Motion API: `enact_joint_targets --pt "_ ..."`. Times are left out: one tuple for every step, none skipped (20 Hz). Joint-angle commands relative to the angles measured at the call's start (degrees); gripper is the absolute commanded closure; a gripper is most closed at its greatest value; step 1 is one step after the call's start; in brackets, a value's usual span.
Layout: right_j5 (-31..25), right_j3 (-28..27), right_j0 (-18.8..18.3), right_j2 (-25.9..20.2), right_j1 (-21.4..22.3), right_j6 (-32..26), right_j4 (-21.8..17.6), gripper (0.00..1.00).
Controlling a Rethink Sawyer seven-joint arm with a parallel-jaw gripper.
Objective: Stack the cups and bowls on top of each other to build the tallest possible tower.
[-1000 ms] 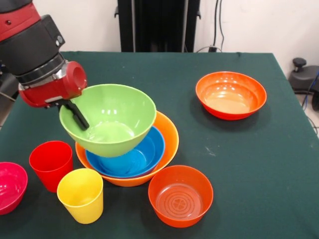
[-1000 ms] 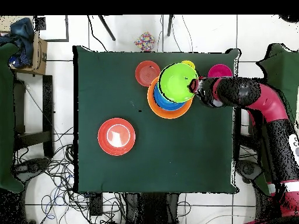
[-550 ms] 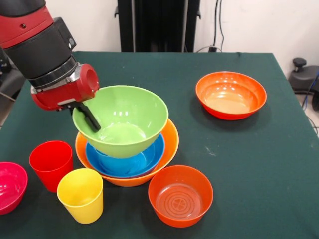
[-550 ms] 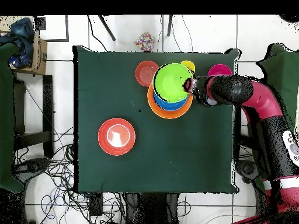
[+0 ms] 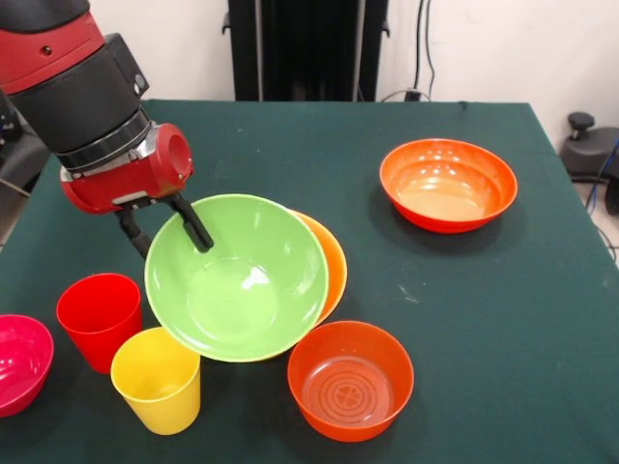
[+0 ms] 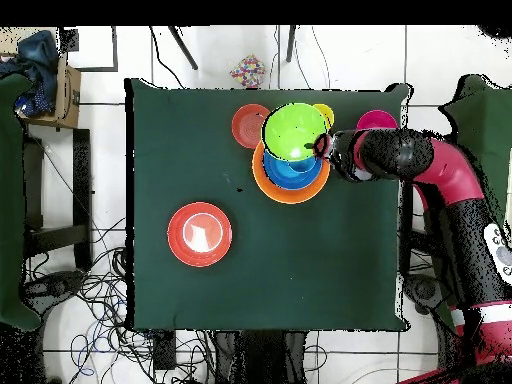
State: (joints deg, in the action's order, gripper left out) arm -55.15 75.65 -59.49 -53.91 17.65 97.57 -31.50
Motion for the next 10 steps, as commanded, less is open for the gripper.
enact_joint_targets --pt "-2.59 -1.88 2.41 2.66 -0.61 -13.96 -2.00 0.00" --pt "-2.90 -2.27 2.56 2.60 -0.51 -13.95 -1.87 0.00" --pt "-3.06 -2.53 2.66 2.57 -0.50 -13.94 -1.79 0.00" --pt "-3.23 -2.80 2.76 2.53 -0.49 -13.94 -1.71 0.00" --pt "-3.25 -2.86 2.79 2.54 -0.48 -13.92 -1.71 0.00" --pt "-3.20 -2.80 2.76 2.56 -0.45 -13.93 -1.76 0.00" --pt "-3.19 -2.82 2.74 2.53 -0.45 -13.95 -1.74 0.00" --pt "-3.28 -2.73 2.67 2.44 -0.34 -13.95 -1.62 0.00" --pt "-3.43 -2.46 2.53 2.29 -0.13 -13.92 -1.39 0.00" --pt "-3.59 -2.20 2.39 2.13 0.09 -13.89 -1.15 0.00"
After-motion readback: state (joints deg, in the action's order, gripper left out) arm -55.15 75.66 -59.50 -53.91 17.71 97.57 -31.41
